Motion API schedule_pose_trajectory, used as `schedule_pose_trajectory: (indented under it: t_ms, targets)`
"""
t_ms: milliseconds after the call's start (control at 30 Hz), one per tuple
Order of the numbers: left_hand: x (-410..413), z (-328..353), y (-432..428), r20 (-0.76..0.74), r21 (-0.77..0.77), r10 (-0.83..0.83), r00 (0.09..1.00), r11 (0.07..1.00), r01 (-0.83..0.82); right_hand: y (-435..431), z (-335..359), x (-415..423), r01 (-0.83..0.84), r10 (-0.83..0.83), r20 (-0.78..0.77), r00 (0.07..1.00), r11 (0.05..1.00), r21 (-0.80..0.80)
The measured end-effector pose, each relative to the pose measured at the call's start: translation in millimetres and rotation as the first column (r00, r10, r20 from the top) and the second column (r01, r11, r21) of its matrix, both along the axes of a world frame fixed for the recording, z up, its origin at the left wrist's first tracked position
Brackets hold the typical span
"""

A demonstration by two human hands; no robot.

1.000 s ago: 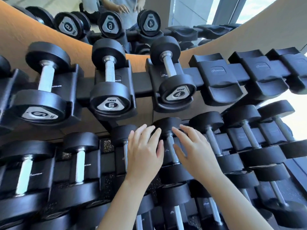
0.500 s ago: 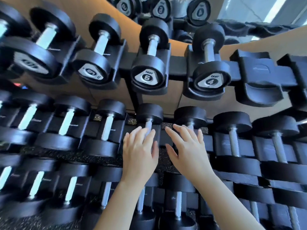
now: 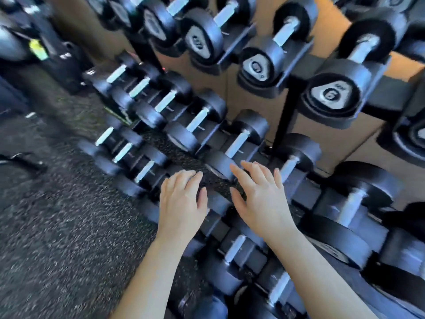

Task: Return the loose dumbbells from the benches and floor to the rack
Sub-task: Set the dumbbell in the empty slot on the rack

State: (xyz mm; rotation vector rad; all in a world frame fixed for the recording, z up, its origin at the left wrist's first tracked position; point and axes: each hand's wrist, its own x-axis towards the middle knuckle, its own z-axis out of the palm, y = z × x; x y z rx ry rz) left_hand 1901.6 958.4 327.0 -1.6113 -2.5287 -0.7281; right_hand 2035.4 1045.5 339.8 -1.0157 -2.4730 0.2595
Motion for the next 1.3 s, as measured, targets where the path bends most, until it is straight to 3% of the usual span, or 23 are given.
schedule_pose_trajectory:
  t_ms: [267, 600, 733, 867, 1100, 1300]
  targets:
    - [-28.2, -0.7, -56.9, -0.042, 0.02, 0.196, 0.98, 0.981, -0.195, -27.6, -0.3, -54.8, -0.24, 0.241, 0.004, 0.971, 0.97, -0.046]
    - [-90.0, -2.5, -76.8, -0.071, 0.022, 0.338, 0.938, 0.941, -0.338, -38.3, -5.1, -138.0, -0.398, 0.399, 0.029, 0.917, 0.917, -0.035]
    - [-176.7, -12.9, -86.0, -0.032, 0.041, 0.409, 0.912, 0.912, -0.408, -47.8, -7.9, -229.7, -0.448, 0.449, 0.053, 0.892, 0.893, -0.034]
    - [-194.7, -12.8, -79.4, -0.015, 0.025, 0.387, 0.922, 0.922, -0.387, -45.5, -7.3, -253.5, -0.441, 0.439, 0.054, 0.897, 0.897, 0.026]
    - [-369.9, -5.0, -111.5, -0.003, -0.02, 0.446, 0.895, 0.895, -0.446, -75.7, 7.5, -439.4, -0.486, 0.484, 0.07, 0.872, 0.874, 0.018]
    - [-479.6, 2.8, -146.5, -0.002, -0.061, 0.537, 0.843, 0.842, -0.536, -111.1, 13.6, -551.6, -0.549, 0.548, 0.04, 0.835, 0.835, 0.016]
